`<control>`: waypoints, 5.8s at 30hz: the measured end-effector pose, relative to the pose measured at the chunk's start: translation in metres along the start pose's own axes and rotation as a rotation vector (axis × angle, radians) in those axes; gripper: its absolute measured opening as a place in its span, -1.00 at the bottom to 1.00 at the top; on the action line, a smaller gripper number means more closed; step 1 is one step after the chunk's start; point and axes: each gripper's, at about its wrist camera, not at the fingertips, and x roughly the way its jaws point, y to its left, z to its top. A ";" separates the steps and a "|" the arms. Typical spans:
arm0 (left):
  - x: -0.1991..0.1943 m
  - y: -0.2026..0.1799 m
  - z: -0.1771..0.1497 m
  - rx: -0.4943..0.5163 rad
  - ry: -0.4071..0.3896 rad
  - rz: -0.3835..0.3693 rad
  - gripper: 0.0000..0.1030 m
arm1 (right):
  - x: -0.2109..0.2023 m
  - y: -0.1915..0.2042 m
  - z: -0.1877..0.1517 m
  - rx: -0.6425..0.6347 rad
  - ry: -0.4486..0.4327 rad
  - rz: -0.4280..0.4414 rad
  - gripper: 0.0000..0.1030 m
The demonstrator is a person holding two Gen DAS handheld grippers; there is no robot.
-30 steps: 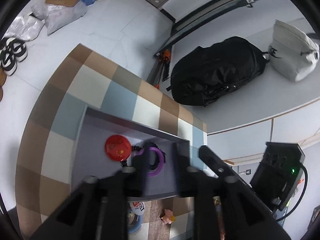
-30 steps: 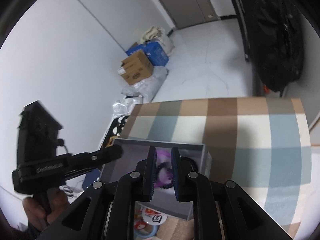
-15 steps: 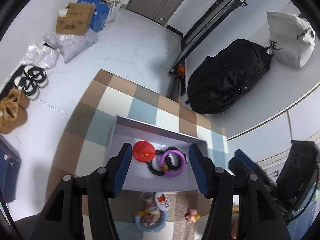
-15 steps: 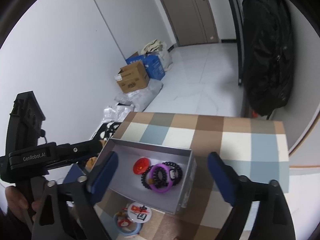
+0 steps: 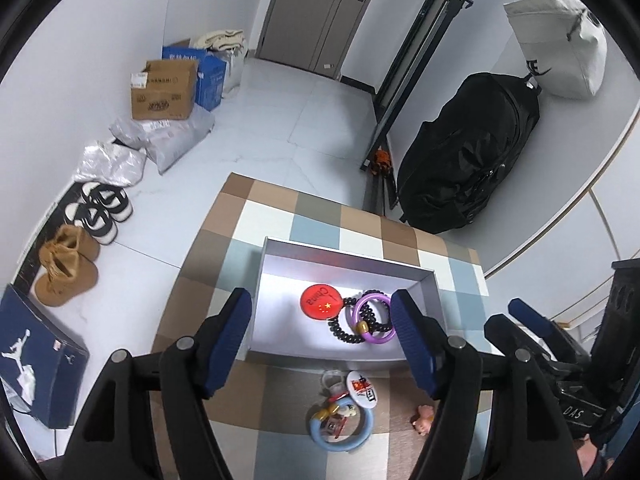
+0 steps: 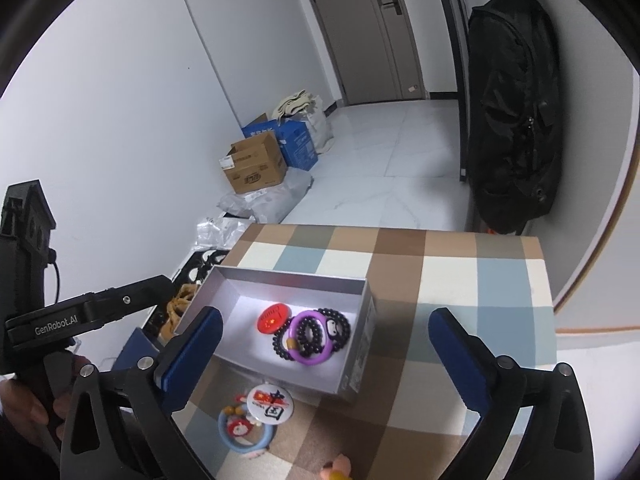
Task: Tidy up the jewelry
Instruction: 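Withdraw both tools from the box, then move the left tool to the blue ring with charms and grasp it, then lift the blue ring with the left tool while the right tool grasps the pink pig figure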
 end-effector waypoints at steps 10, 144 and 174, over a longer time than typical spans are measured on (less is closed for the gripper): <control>-0.010 -0.008 -0.018 0.071 -0.046 0.056 0.50 | -0.016 0.001 -0.016 -0.016 -0.016 -0.044 1.00; -0.008 -0.002 -0.033 0.049 0.100 -0.168 0.11 | 0.029 0.004 -0.099 -0.095 0.385 -0.059 -0.21; -0.002 -0.004 -0.032 0.049 0.113 -0.143 0.11 | -0.005 0.023 -0.049 -0.056 0.165 0.041 -0.57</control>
